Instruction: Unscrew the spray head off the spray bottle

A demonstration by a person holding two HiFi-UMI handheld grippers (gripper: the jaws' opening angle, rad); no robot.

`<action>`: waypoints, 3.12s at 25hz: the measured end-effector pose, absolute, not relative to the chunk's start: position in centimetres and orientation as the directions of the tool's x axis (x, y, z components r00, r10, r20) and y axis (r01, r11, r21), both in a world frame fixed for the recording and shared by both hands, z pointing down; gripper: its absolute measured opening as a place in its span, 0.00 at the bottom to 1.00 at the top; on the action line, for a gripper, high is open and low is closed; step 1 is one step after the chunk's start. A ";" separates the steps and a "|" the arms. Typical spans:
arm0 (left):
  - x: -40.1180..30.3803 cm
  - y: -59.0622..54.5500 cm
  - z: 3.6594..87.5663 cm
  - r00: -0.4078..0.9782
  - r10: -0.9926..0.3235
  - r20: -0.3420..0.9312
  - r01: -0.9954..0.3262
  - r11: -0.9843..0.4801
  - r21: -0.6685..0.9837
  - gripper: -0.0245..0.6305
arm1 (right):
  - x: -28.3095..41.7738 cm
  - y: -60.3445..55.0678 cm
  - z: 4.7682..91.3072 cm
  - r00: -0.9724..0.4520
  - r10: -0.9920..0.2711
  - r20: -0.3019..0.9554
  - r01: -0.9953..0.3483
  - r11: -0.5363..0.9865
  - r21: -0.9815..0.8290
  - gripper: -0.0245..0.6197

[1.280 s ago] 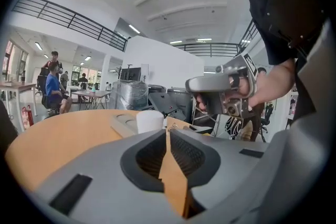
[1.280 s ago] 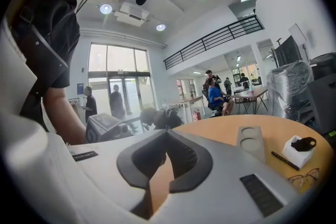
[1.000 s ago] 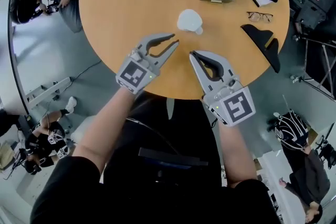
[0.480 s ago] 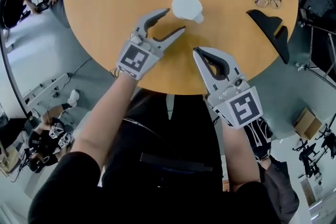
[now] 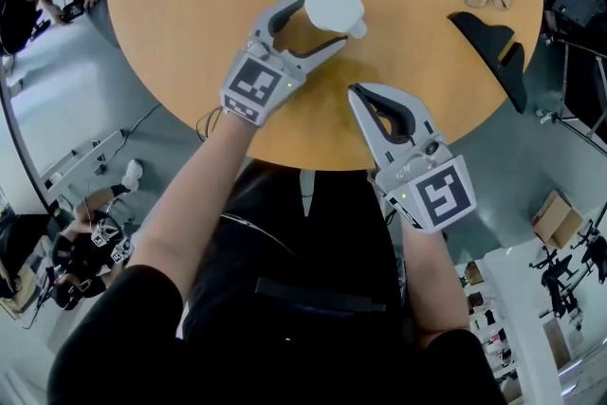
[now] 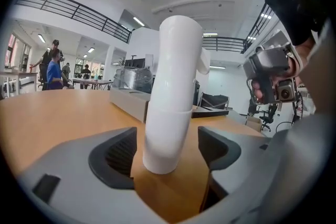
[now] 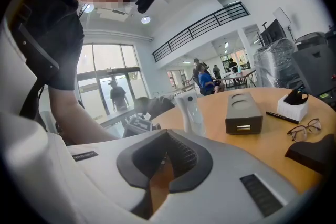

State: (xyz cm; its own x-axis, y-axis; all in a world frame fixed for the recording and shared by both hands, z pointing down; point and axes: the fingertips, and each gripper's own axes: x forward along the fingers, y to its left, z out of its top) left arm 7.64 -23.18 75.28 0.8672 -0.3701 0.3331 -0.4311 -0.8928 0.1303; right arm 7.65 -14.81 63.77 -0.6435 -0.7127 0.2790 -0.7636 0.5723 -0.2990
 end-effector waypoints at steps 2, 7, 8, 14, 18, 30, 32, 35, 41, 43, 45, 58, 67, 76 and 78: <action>8.0 -23.5 75.4 0.866 -0.372 0.334 -0.431 -0.894 0.122 0.64 | 7.9 -14.7 64.1 -0.642 -0.713 0.281 -0.764 0.569 -0.303 0.03; 8.7 -24.0 75.6 0.867 -0.370 0.333 -0.425 -0.899 0.108 0.64 | 8.2 -14.5 64.2 -0.633 -0.722 0.281 -0.771 0.554 -0.315 0.03; 8.7 -24.1 75.5 0.868 -0.371 0.330 -0.424 -0.899 0.106 0.64 | 8.3 -14.4 64.2 -0.630 -0.724 0.280 -0.773 0.549 -0.318 0.03; 9.2 -24.1 75.2 0.885 -0.347 0.309 -0.389 -0.917 0.084 0.52 | 8.5 -13.8 64.8 -0.625 -0.726 0.288 -0.776 0.537 -0.331 0.03; 9.1 -23.7 74.8 0.894 -0.323 0.309 -0.367 -0.926 0.092 0.50 | 9.1 -13.6 64.7 -0.621 -0.731 0.282 -0.778 0.532 -0.333 0.03; 6.3 -21.1 64.6 0.888 -0.323 0.327 -0.364 -0.929 0.070 0.50 | 7.7 -12.4 56.2 -0.640 -0.735 0.225 -0.764 0.580 -0.283 0.03; 5.6 -20.6 62.2 0.888 -0.332 0.319 -0.371 -0.926 0.069 0.50 | 7.2 -11.9 54.1 -0.651 -0.726 0.221 -0.756 0.594 -0.276 0.03; 4.6 -19.5 58.7 0.886 -0.345 0.310 -0.383 -0.922 0.067 0.50 | 6.2 -11.3 50.6 -0.676 -0.711 0.192 -0.734 0.628 -0.259 0.03; 3.2 -15.6 53.2 0.884 -0.342 0.320 -0.386 -0.919 0.084 0.50 | 3.7 -8.5 44.1 -0.718 -0.677 0.162 -0.695 0.682 -0.228 0.03; 2.9 -14.5 51.7 0.885 -0.339 0.320 -0.391 -0.914 0.112 0.50 | 3.2 -7.8 42.4 -0.726 -0.670 0.156 -0.687 0.694 -0.218 0.03; 2.7 -13.5 50.2 0.884 -0.341 0.321 -0.394 -0.911 0.119 0.50 | 2.9 -7.2 41.2 -0.732 -0.663 0.158 -0.681 0.702 -0.211 0.04; 0.9 -10.3 42.8 0.858 -0.388 0.337 -0.442 -0.892 0.096 0.50 | 1.3 -7.0 33.6 -0.719 -0.681 0.142 -0.695 0.706 -0.133 0.36; 0.6 -8.5 40.2 0.861 -0.395 0.322 -0.451 -0.885 0.120 0.50 | -1.4 -8.1 30.1 -0.733 -0.666 0.138 -0.679 0.727 -0.103 0.50; 1.1 -7.5 39.3 0.843 -0.405 0.354 -0.462 -0.882 0.091 0.50 | -3.0 -9.7 28.7 -0.733 -0.664 0.145 -0.679 0.727 -0.100 0.50; 1.5 -7.3 39.4 0.845 -0.396 0.359 -0.454 -0.887 0.090 0.50 | -3.0 -9.9 29.0 -0.731 -0.665 0.156 -0.681 0.726 -0.094 0.37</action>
State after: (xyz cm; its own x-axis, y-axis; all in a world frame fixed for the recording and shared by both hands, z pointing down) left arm 1.52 -7.28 39.40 0.8452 -0.3960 0.3590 -0.4538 -0.8865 0.0903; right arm -2.98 -9.95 29.00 -0.7306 -0.6646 0.1565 -0.6808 0.7264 -0.0937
